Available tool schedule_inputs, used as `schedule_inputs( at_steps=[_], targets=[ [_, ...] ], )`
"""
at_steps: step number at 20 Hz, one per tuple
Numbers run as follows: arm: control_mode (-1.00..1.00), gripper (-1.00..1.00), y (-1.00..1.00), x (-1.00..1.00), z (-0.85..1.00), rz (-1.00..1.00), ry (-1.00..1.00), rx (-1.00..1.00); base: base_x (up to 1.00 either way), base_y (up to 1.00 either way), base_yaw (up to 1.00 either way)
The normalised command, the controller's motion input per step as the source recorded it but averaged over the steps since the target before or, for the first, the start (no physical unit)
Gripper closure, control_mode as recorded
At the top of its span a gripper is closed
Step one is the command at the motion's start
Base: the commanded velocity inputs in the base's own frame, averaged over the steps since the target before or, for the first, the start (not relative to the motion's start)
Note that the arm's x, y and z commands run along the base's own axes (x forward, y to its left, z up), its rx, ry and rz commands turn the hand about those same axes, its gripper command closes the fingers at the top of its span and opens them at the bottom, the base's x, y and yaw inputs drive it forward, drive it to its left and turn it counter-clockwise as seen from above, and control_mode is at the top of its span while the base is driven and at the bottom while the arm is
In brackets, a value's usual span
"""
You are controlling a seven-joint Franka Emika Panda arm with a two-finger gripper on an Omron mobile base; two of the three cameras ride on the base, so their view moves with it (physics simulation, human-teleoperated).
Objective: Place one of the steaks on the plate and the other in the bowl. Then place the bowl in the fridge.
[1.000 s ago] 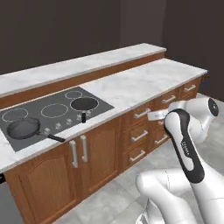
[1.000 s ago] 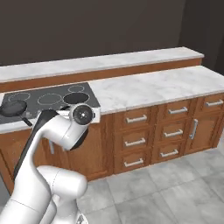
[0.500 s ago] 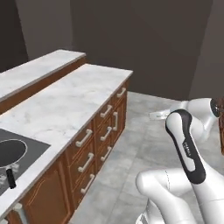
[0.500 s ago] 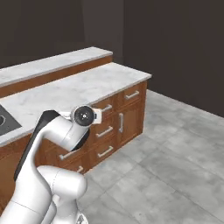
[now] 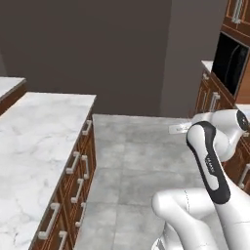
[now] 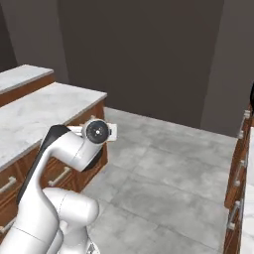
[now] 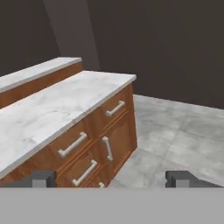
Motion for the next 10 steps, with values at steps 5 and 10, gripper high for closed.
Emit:
schedule_inputs(
  at_steps=[5, 10],
  targets=[
    [1.00, -1.00, 0.00, 0.00, 0.00, 0.00, 0.00, 0.00, 1.00, 0.07, -0.39],
    [1.00, -1.00, 0.00, 0.00, 0.00, 0.00, 0.00, 0.00, 1.00, 0.17, -0.09]
  ],
)
